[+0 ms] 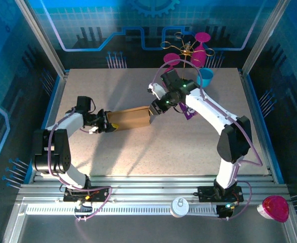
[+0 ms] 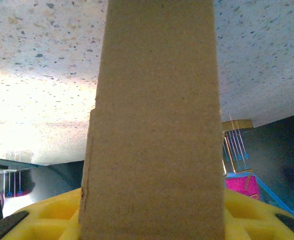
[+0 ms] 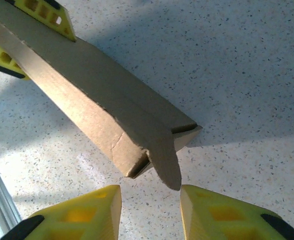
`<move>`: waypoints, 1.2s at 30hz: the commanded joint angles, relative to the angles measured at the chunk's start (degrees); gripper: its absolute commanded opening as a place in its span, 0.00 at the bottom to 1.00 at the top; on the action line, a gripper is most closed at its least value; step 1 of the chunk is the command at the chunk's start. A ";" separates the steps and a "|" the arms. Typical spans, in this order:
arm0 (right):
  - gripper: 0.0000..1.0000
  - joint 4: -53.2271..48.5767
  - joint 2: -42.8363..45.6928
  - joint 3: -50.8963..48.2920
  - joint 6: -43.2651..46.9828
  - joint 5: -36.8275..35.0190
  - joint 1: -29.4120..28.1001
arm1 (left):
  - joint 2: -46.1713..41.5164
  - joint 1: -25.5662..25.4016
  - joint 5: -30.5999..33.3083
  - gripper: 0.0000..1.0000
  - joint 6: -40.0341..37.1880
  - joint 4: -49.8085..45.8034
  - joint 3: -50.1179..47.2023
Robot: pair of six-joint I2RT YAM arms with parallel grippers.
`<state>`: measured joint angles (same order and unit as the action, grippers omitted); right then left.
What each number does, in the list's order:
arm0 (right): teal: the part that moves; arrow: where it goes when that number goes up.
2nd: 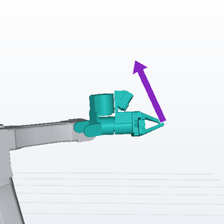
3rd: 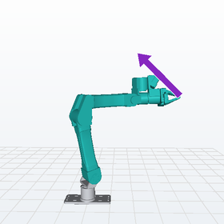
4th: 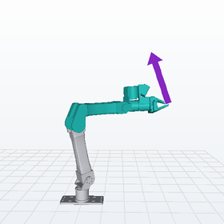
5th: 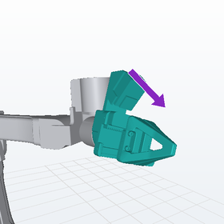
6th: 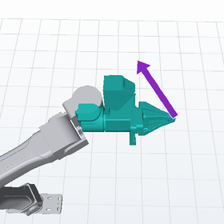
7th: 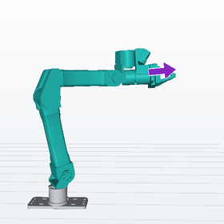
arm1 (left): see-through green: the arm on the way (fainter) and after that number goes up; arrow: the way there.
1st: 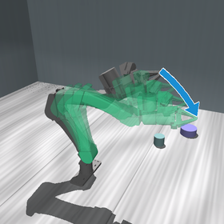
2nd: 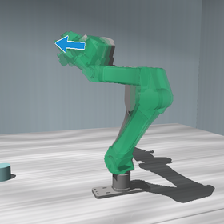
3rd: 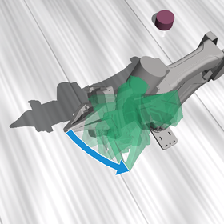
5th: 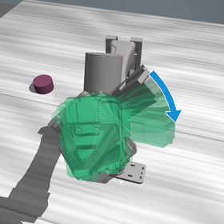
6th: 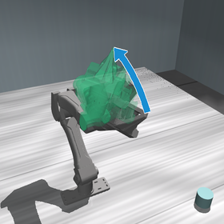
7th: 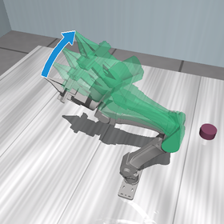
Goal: Fold the paper box
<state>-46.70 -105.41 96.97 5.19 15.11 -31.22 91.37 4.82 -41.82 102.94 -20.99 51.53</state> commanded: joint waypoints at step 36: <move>0.00 -2.70 -3.39 4.29 -12.82 -8.40 -5.08 | 2.93 0.98 5.50 0.09 -0.59 -3.99 0.46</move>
<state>-48.23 -108.36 99.79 -3.31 7.27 -34.94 91.90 4.84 -41.69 103.02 -21.65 52.21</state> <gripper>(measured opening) 0.052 0.434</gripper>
